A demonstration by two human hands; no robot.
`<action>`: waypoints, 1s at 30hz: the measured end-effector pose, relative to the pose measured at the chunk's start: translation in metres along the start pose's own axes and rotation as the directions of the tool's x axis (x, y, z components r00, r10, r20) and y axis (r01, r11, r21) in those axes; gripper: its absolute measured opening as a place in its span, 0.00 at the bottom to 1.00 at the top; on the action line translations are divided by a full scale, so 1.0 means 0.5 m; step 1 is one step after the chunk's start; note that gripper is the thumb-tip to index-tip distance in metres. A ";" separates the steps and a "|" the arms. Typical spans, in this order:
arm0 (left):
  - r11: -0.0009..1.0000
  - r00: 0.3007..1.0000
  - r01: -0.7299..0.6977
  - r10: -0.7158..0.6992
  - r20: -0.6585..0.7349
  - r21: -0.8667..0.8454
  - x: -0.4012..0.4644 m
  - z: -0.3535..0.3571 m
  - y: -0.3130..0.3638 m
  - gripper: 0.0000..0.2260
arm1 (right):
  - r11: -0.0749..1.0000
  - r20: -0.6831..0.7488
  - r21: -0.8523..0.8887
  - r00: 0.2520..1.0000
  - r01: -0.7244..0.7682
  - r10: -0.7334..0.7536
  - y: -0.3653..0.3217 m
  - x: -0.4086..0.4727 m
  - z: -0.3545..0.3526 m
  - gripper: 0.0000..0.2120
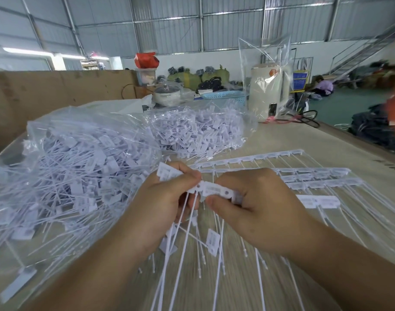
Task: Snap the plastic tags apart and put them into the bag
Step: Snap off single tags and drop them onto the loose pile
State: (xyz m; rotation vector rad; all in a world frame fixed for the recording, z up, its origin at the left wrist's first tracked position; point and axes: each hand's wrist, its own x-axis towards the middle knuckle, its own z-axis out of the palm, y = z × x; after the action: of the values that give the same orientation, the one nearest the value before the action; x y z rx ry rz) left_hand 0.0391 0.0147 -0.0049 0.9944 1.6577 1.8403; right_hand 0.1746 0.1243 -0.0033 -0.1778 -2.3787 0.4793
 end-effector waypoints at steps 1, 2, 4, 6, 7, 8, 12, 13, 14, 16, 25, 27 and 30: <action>1.000 1.000 0.012 -0.012 -0.013 -0.014 -0.001 0.002 0.000 0.11 | 0.999 -0.017 -0.035 1.000 0.009 -0.009 -0.003 0.000 0.001 0.19; 0.999 0.999 0.027 -0.027 -0.022 -0.026 -0.002 0.004 0.000 0.11 | 0.997 -0.031 -0.074 0.999 0.024 -0.026 -0.006 0.000 0.002 0.20; 0.996 0.997 0.072 -0.074 -0.031 -0.052 -0.004 0.006 0.001 0.11 | 0.988 -0.037 -0.141 0.997 0.059 -0.065 -0.011 -0.002 0.003 0.19; 0.984 0.989 0.144 -0.148 -0.032 -0.104 -0.002 0.006 0.002 0.12 | 0.978 -0.037 -0.189 0.994 0.092 -0.101 -0.014 -0.003 0.004 0.16; 0.972 0.980 0.189 -0.195 -0.029 -0.143 0.000 0.006 0.003 0.12 | 0.971 -0.037 -0.216 0.993 0.104 -0.115 -0.015 -0.004 0.004 0.15; 0.953 0.969 0.239 -0.245 -0.013 -0.186 0.003 0.007 0.004 0.11 | 0.963 -0.035 -0.244 0.991 0.115 -0.128 -0.017 -0.003 0.004 0.14; 0.870 0.922 0.386 -0.374 0.100 -0.306 0.005 0.016 0.006 0.12 | 0.941 -0.014 -0.308 0.989 0.137 -0.149 -0.026 -0.001 0.004 0.13; 0.856 0.916 0.399 -0.388 0.103 -0.328 0.007 0.016 0.006 0.12 | 0.938 -0.014 -0.316 0.988 0.141 -0.153 -0.027 -0.001 0.003 0.13; 0.843 0.913 0.403 -0.396 0.097 -0.358 0.010 0.010 0.005 0.11 | 0.935 -0.020 -0.324 0.987 0.145 -0.160 -0.027 -0.003 0.003 0.13; 0.815 0.909 0.384 -0.415 0.025 -0.434 0.023 -0.014 0.004 0.08 | 0.935 -0.054 -0.320 0.982 0.154 -0.180 -0.033 -0.007 0.000 0.16; 0.989 0.994 0.109 -0.109 0.012 -0.098 -0.003 -0.003 0.007 0.11 | 0.986 0.026 -0.166 0.999 -0.026 0.031 -0.027 -0.007 -0.005 0.11; 0.996 0.997 0.061 -0.057 0.054 -0.065 -0.010 0.007 0.004 0.12 | 0.994 0.079 -0.092 0.995 -0.057 0.064 -0.013 -0.006 0.001 0.22; 0.999 0.993 0.039 -0.040 0.115 0.008 -0.017 0.009 0.000 0.17 | 0.998 0.152 -0.003 0.987 -0.055 0.055 -0.005 -0.006 0.008 0.27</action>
State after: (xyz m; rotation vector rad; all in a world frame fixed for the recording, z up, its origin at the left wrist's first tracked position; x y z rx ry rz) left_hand 0.0479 0.0111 -0.0068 1.0425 1.6031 1.7205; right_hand 0.1744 0.1202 -0.0071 -0.2137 -2.5278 0.5374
